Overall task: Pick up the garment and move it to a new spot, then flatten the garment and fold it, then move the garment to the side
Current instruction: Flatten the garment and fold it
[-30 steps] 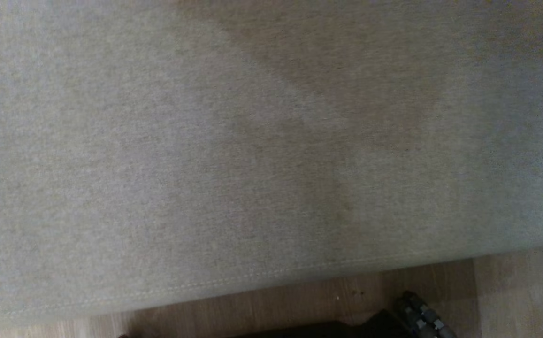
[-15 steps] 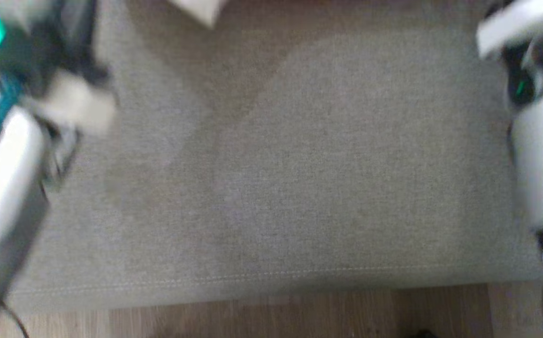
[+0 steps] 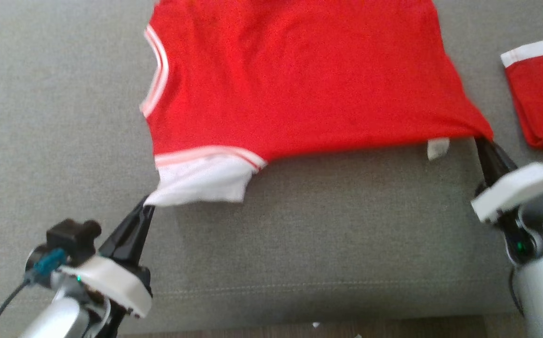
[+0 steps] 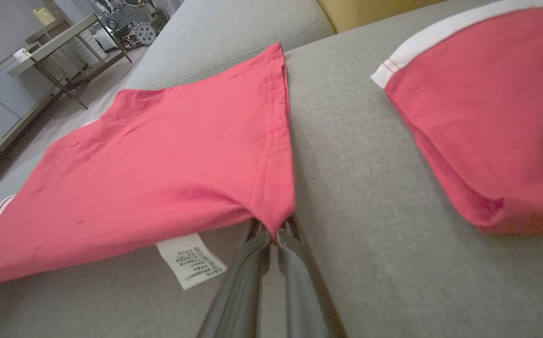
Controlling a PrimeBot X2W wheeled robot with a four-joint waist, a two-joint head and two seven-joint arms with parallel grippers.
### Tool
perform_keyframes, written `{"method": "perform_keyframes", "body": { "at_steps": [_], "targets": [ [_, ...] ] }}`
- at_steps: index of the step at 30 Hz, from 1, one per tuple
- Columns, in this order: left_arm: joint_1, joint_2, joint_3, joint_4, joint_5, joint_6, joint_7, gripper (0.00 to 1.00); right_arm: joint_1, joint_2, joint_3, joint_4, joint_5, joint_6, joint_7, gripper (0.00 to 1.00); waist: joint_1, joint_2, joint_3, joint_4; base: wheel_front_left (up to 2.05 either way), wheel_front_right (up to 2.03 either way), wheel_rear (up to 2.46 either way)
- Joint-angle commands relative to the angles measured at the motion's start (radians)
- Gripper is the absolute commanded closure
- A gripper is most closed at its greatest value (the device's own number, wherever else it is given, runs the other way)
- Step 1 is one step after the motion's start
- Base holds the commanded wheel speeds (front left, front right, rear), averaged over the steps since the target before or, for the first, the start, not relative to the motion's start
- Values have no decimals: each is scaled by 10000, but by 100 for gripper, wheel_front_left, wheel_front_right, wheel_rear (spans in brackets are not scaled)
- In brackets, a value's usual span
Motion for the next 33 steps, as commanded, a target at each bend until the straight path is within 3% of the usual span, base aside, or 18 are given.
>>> {"method": "perform_keyframes", "body": {
  "at_steps": [1, 11, 18, 27, 33],
  "targets": [
    [-47, 434, 578, -483, -100, 180, 40, 100, 435, -238, -69, -653, 109, 62, 158, 100, 1, -1, -273, 9, 0, 0, 0],
    [1711, 1046, 376, -2570, -690, 878, 1257, 100, 3531, 0, -1426, -3884, -381, 62, 1962, 100, 1, -1, -454, -41, 0, 0, 0],
    [1608, 1244, 551, -3581, -994, 1116, 1871, 100, 4487, 430, -2232, -5919, -820, 62, 3372, 100, 1, -1, -300, -92, 0, 0, 0],
    [-486, 829, 600, -2902, -793, 713, 2226, 100, 3469, 558, -2404, -6163, -934, 62, 4692, 100, 1, -1, 293, -66, 0, 0, 0],
    [-2211, 350, 555, -1774, -499, 234, 2098, 100, 2159, 576, -2306, -5655, -979, 62, 4697, 100, 1, -1, 906, -41, 0, 0, 0]
  ]
}}
